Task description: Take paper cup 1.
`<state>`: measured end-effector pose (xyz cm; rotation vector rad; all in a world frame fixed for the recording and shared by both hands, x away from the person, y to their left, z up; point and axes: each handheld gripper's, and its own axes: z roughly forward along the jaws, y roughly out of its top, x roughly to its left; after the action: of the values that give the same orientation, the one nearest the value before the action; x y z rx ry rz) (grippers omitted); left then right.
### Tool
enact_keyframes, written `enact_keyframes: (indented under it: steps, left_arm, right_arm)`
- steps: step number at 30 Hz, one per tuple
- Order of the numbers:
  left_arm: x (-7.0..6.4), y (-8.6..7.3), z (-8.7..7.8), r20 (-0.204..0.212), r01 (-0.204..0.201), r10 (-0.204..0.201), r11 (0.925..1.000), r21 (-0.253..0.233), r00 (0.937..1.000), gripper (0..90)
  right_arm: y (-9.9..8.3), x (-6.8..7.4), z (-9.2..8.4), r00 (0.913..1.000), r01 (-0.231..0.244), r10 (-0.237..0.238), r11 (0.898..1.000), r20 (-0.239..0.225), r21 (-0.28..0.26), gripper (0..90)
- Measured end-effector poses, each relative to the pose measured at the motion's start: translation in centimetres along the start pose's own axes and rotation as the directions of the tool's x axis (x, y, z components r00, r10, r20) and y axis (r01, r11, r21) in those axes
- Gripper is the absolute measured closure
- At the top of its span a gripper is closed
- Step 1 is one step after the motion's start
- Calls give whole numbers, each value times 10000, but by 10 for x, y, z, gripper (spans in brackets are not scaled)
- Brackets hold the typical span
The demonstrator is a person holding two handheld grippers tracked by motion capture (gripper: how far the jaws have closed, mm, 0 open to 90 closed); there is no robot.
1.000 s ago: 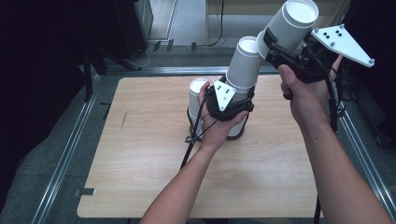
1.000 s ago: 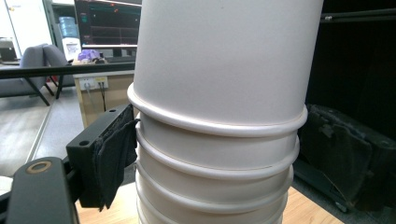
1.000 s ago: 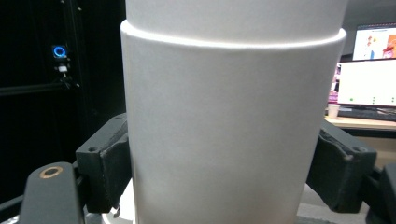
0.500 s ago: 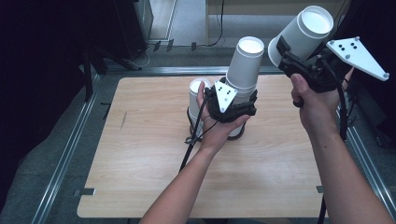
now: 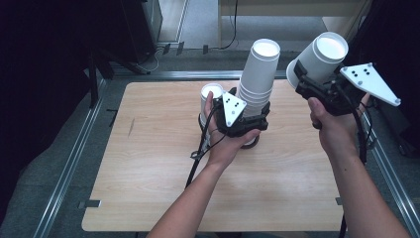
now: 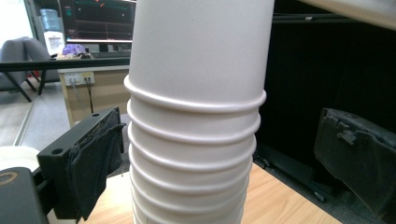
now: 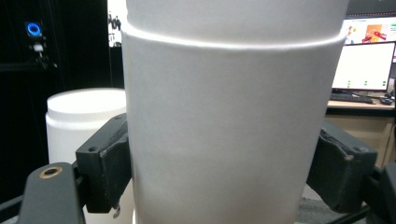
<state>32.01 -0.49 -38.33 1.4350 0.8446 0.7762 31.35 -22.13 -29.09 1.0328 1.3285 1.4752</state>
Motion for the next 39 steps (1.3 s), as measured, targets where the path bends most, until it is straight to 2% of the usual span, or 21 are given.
enact_keyframes:
  steps: [2, 5, 6, 7, 9, 11, 15, 18, 19, 20, 23, 24, 26, 29, 31, 37, 38, 39]
  left_arm:
    - [0, -1, -4, 117, 12, -12, 10000, 30, 9999, 18]
    - [0, -4, -13, 293, -38, 38, 10000, 9, 9996, 18]
    - [0, -4, -13, 293, -38, 38, 10000, 9, 9996, 18]
    - [0, -5, -19, 377, 2, -2, 10000, 1, 9993, 18]
    - [0, -6, -21, 420, 7, -7, 10000, 3, 9991, 18]
    - [0, -8, -28, 537, -21, 19, 10000, 39, 9986, 18]
    - [1, -11, -39, 642, 51, -61, 9999, 158, 9979, 18]
    - [2, -12, -44, 624, 115, -124, 9998, 145, 9980, 18]
    - [3, -14, -50, 600, 170, -180, 9997, 165, 9980, 18]
    - [3, -14, -50, 600, 170, -180, 9997, 165, 9980, 18]
    - [5, -17, -61, 774, 165, -184, 9995, 255, 9968, 18]
    - [5, -17, -61, 774, 165, -184, 9995, 255, 9968, 18]
    - [6, -22, -69, 884, 163, -192, 9993, 327, 9959, 18]
    - [7, -28, -76, 1047, 117, -172, 9985, 535, 9944, 18]
    - [8, -33, -81, 1138, 79, -158, 9976, 693, 9934, 18]
    - [9, -48, -96, 1368, 153, -294, 9945, 1033, 9902, 18]
    - [9, -48, -96, 1368, 153, -294, 9945, 1033, 9902, 18]
    - [10, -53, -101, 1450, 167, -337, 9930, 1170, 9889, 18]
  right_arm:
    - [-3, 0, -1, 10000, 31, -31, 10000, 21, 46, 179]
    - [-17, 5, -5, 9988, 470, -472, 9988, 121, 133, 179]
    - [-17, 5, -5, 9988, 470, -472, 9988, 121, 133, 179]
    - [-24, 9, -8, 9971, 745, -747, 9971, 111, 147, 179]
    - [-28, 11, -10, 9962, 861, -863, 9962, 98, 134, 180]
    - [-36, 15, -14, 9938, 1110, -1109, 9936, -63, 198, 179]
    - [-47, 19, -20, 9930, 1146, -1138, 9931, -303, 265, 180]
    - [-54, 21, -24, 9916, 1278, -1270, 9913, -264, 305, 179]
    - [-62, 23, -27, 9894, 1432, -1423, 9891, -291, 338, 180]
    - [-62, 23, -27, 9894, 1432, -1423, 9891, -291, 338, 180]
    - [-77, 29, -35, 9779, 2084, -2076, 9775, -251, 323, 180]
    - [-77, 29, -35, 9779, 2084, -2076, 9775, -251, 323, 180]
    - [-89, 36, -41, 9610, 2756, -2748, 9610, -301, 243, 180]
    - [-100, 43, -48, 9427, 3318, -3312, 9433, -398, 74, 181]
    - [-107, 48, -52, 9235, 3813, -3812, 9244, -425, -58, 181]
    - [-130, 66, -63, 8515, 5218, -5227, 8525, -416, -313, 181]
    - [-133, 69, -64, 8345, 5486, -5495, 8355, -396, -320, 181]
    - [-137, 71, -65, 8226, 5662, -5671, 8236, -422, -324, 181]
